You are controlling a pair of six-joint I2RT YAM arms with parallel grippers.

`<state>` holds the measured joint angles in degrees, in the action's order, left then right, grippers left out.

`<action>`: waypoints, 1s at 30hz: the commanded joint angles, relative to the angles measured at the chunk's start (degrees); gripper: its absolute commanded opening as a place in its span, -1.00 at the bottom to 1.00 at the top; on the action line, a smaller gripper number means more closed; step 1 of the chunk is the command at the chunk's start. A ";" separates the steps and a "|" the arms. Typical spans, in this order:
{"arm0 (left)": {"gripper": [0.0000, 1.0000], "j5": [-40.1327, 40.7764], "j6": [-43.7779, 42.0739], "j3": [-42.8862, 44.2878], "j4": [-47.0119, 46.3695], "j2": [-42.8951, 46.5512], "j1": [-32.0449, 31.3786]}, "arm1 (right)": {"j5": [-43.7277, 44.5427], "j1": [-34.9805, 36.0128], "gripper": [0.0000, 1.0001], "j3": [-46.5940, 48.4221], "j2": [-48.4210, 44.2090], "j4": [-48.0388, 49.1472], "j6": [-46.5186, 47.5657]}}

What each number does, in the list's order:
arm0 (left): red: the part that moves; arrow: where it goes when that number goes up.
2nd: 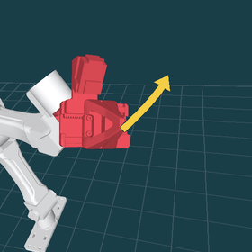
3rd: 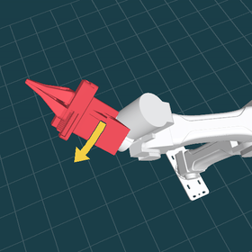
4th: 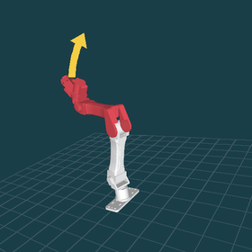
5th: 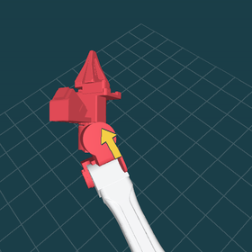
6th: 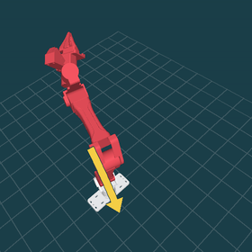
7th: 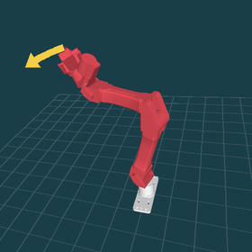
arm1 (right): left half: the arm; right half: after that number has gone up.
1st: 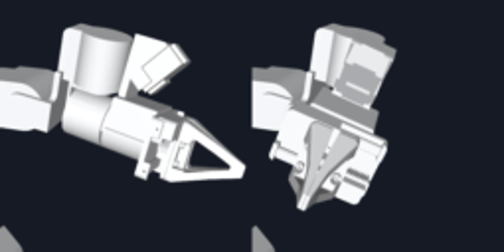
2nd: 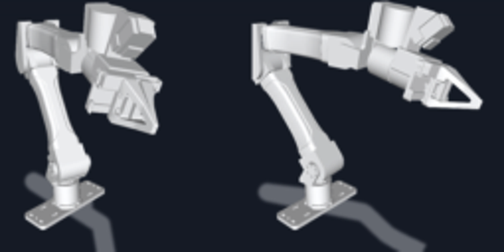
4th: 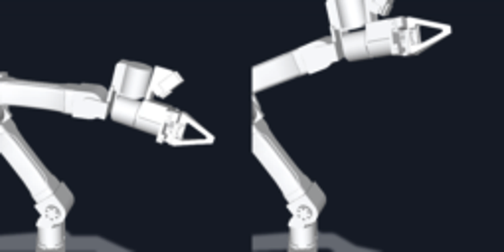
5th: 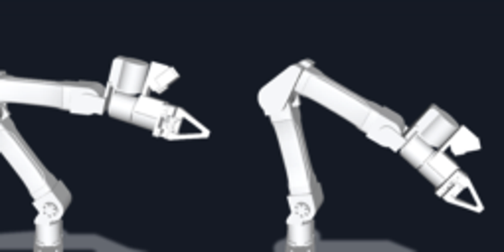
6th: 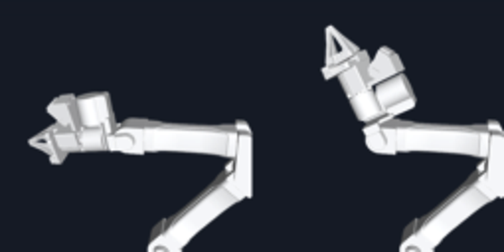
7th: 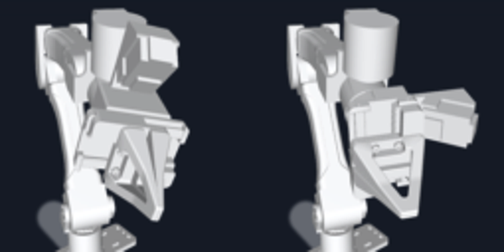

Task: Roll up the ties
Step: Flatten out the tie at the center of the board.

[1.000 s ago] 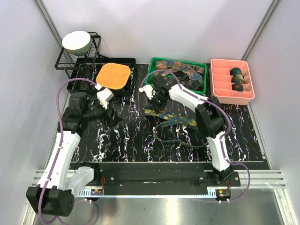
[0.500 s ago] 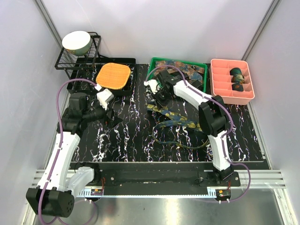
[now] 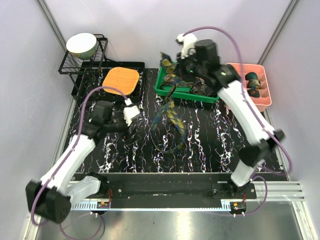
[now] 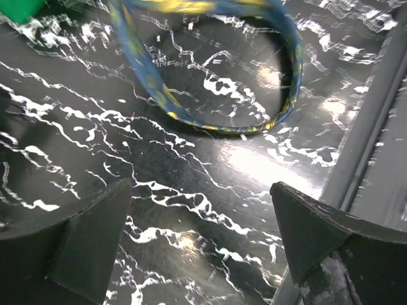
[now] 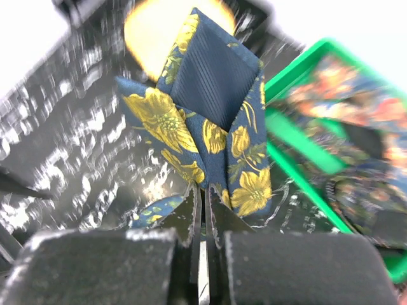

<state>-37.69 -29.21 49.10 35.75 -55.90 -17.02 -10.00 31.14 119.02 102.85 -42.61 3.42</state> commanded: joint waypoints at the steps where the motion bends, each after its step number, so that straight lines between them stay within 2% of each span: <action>1: 0.95 12.01 5.47 -0.23 -12.35 -10.15 -2.32 | 11.30 0.15 -1.00 -9.57 -11.25 2.96 -6.58; 6: 0.96 13.00 8.82 2.31 -16.67 -20.55 -6.53 | 19.47 -2.03 -1.00 -17.76 -23.19 2.97 -6.06; 9: 0.96 9.22 10.40 3.28 -18.52 -23.28 -9.25 | 22.47 -3.97 -1.00 -24.00 -28.73 2.71 -4.39; 10: 0.96 10.00 10.49 3.28 -18.96 -23.81 -11.53 | 22.48 -5.98 -1.00 -27.32 -30.06 2.01 -4.21; 14: 0.97 9.66 14.08 4.85 -23.96 -27.76 -13.39 | 21.52 -8.81 -1.00 -34.64 -35.25 2.00 -4.65; 19: 0.90 12.73 15.76 15.57 -22.30 -39.17 -13.75 | 19.93 -11.09 -1.00 -36.76 -37.37 1.31 -5.88; 23: 0.79 14.13 12.62 23.31 -21.07 -45.34 -15.32 | 19.40 -12.06 -1.00 -37.11 -38.16 0.51 -6.50; 30: 0.76 19.48 11.20 37.63 -15.89 -58.87 -18.84 | 19.67 -13.82 -1.00 -37.72 -39.48 -0.72 -7.02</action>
<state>-22.81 -16.27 79.59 17.47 -108.44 -34.00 9.39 18.48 81.30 65.32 -43.31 -2.68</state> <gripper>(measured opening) 0.890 0.014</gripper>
